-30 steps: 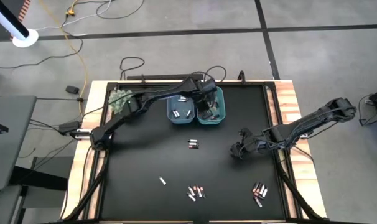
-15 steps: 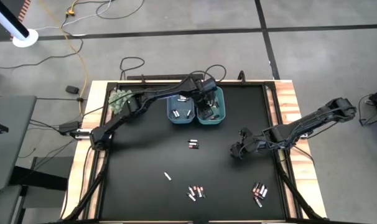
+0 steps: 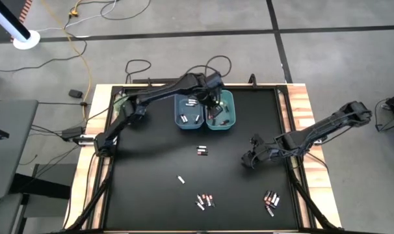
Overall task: Sort batteries
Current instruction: Put the silver battery into the blue bin
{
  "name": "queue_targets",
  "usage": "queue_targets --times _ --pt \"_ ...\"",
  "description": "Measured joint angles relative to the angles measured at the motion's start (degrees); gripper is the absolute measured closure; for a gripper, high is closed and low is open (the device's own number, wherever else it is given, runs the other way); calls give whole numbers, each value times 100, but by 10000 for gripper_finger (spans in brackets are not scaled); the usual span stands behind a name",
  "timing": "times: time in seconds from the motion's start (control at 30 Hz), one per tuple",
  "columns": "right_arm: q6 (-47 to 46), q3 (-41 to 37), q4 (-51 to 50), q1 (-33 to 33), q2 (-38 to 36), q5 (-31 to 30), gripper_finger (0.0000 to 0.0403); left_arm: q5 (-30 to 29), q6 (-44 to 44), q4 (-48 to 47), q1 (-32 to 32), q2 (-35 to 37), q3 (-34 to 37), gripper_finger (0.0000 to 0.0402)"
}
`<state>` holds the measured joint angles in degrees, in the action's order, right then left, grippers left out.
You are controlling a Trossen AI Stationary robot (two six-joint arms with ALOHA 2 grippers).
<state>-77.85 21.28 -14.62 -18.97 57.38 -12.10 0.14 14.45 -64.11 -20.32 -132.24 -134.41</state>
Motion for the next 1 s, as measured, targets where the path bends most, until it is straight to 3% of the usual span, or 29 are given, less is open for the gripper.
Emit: queue_targets --times 0.27,0.43,0.83,1.0 --pt "157 0 -17 -461 0 0 284 -1247 1223 -1114 834 868 0 253" --pt "331 0 -21 -788 0 2 284 -1832 2215 -1623 1694 903 1 253" --pt "445 0 -31 -1351 -1 2 284 -2014 4996 -1815 3251 846 1160 253" --pt "488 0 -33 -1483 -1 2 284 -1726 5963 -1762 3652 840 1680 253"
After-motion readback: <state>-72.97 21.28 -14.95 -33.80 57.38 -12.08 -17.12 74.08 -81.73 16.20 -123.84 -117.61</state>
